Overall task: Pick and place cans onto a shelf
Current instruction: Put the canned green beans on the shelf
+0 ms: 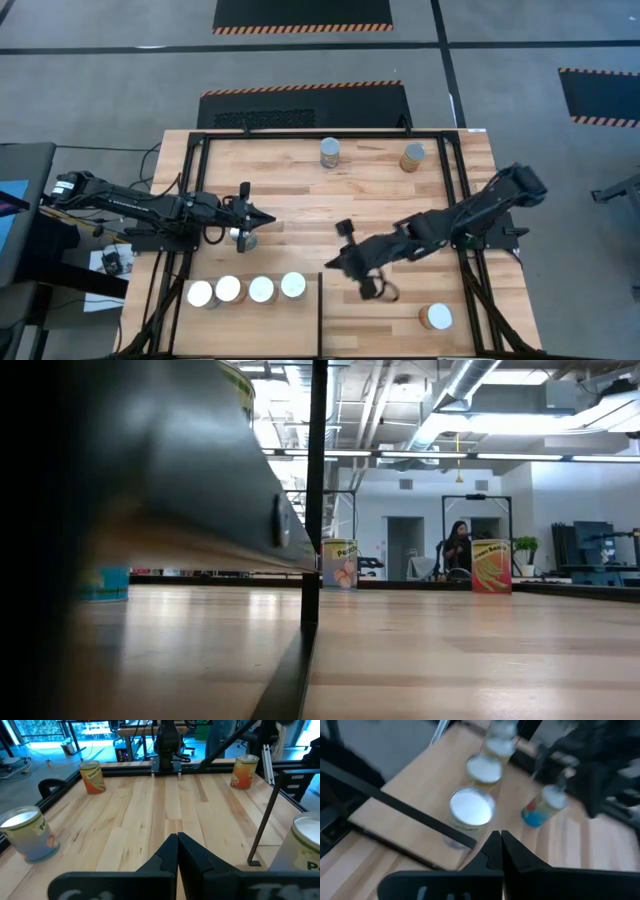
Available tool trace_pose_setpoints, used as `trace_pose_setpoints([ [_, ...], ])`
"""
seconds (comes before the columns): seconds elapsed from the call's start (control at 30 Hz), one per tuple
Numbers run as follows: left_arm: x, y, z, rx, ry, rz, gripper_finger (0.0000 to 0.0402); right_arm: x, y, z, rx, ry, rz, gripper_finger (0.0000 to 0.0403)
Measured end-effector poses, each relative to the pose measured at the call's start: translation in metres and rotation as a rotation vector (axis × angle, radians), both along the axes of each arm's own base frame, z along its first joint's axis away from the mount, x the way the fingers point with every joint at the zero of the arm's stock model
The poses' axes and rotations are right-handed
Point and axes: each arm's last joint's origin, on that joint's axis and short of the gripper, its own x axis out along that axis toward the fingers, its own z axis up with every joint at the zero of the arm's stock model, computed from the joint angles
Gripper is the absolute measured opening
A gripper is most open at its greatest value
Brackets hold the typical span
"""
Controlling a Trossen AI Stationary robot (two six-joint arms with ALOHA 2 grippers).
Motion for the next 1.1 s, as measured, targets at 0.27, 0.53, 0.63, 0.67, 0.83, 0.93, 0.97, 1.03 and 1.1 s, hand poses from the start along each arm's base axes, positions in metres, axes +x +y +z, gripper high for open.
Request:
trace_pose_setpoints([
  [0.27,0.002,-0.003,0.015,-0.009,0.059,-0.003,0.0,-0.051,-0.061,-0.026,0.016,-0.314,-0.107,0.0006],
  [0.53,-0.004,-0.011,0.047,-0.033,0.269,0.074,0.0,-0.08,-0.138,-0.073,0.129,-0.457,-0.198,0.0006],
  [0.63,-0.008,-0.015,0.05,-0.08,0.356,0.111,0.0,-0.088,-0.161,-0.086,0.168,-0.473,-0.245,0.0006],
  [0.67,-0.01,-0.017,0.049,-0.096,0.381,0.126,0.0,-0.089,-0.167,-0.09,0.18,-0.472,-0.264,0.0005],
  [0.83,-0.013,-0.025,0.044,-0.137,0.434,0.173,0.0,-0.099,-0.191,-0.098,0.247,-0.392,-0.404,0.0009],
  [0.93,-0.014,-0.03,0.043,-0.138,0.433,0.177,0.0,-0.109,-0.2,-0.097,0.252,-0.265,-0.539,0.0019],
  [0.97,-0.014,-0.031,0.042,-0.134,0.434,0.175,0.0,-0.113,-0.203,-0.095,0.252,-0.211,-0.611,0.0022],
  [1.03,-0.014,-0.033,0.042,-0.125,0.431,0.176,0.0,-0.123,-0.206,-0.088,0.244,-0.106,-0.765,0.0026],
  [1.1,-0.014,-0.033,0.043,-0.118,0.423,0.184,0.0,-0.135,-0.208,-0.082,0.223,0.013,-0.912,0.0029],
])
